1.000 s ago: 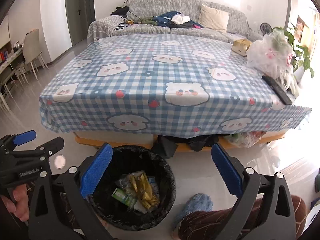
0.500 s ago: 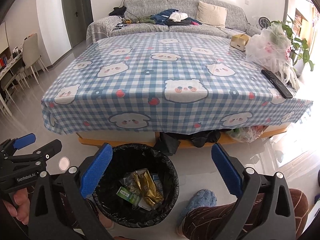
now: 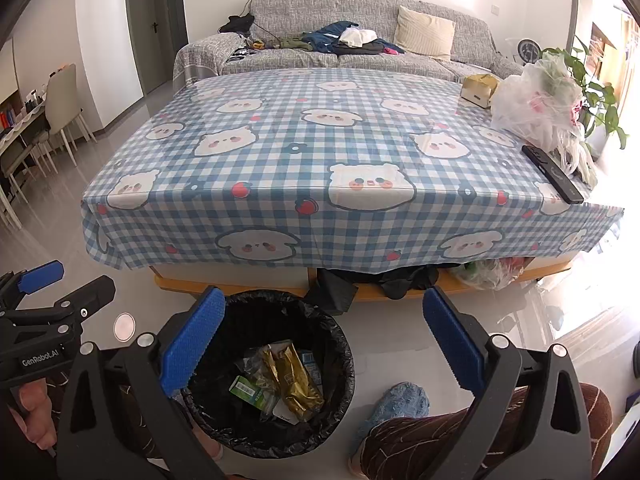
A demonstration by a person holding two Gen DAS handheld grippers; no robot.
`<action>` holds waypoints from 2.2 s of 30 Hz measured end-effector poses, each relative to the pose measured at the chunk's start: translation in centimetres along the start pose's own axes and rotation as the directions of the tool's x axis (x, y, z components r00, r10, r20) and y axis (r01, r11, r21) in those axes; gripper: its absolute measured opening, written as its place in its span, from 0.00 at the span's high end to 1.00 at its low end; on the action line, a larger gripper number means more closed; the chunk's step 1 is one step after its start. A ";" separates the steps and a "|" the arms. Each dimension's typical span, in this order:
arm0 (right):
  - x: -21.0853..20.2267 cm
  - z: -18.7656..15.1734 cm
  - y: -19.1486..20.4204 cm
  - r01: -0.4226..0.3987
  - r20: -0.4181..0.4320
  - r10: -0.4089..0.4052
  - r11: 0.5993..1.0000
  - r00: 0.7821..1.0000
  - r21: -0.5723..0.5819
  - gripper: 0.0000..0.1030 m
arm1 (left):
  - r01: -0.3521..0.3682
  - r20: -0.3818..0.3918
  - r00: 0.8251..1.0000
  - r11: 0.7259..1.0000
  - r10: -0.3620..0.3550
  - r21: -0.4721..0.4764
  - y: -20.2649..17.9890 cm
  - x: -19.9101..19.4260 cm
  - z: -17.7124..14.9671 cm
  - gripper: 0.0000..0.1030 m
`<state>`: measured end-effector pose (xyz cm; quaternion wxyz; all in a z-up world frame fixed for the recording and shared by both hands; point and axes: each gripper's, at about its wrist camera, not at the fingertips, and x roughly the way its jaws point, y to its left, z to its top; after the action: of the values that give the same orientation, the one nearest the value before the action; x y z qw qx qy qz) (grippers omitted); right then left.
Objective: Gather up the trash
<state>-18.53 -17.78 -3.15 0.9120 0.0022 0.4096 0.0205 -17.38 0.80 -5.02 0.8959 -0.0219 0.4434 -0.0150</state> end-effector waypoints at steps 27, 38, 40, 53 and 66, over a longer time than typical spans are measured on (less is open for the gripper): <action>0.3 0.2 -0.2 0.006 -0.005 -0.006 1.000 1.000 -0.001 0.07 | 0.001 0.005 1.000 1.000 -0.001 -0.001 0.0 -0.2 0.0 0.06; 0.4 0.2 -0.2 0.005 -0.005 -0.005 1.000 1.000 -0.002 0.07 | -0.006 0.009 1.000 1.000 0.006 -0.002 -0.1 -0.3 0.2 0.06; 0.4 0.2 -0.2 0.005 -0.005 -0.005 1.000 1.000 -0.002 0.07 | 0.001 0.007 1.000 1.000 -0.001 -0.007 -0.1 -0.4 0.3 0.06; 0.4 0.2 -0.2 0.005 -0.006 -0.005 1.000 1.000 -0.001 0.07 | 0.000 0.011 1.000 1.000 0.000 -0.008 0.0 -0.4 0.3 0.06; 0.4 0.2 -0.2 0.004 -0.006 -0.004 1.000 1.000 -0.001 0.07 | 0.000 0.013 1.000 1.000 0.000 -0.005 0.0 -0.4 0.3 0.06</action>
<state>-18.08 -18.01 -3.33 0.9109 0.0008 0.4121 0.0187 -17.35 0.79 -4.49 0.8988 -0.0243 0.4375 -0.0136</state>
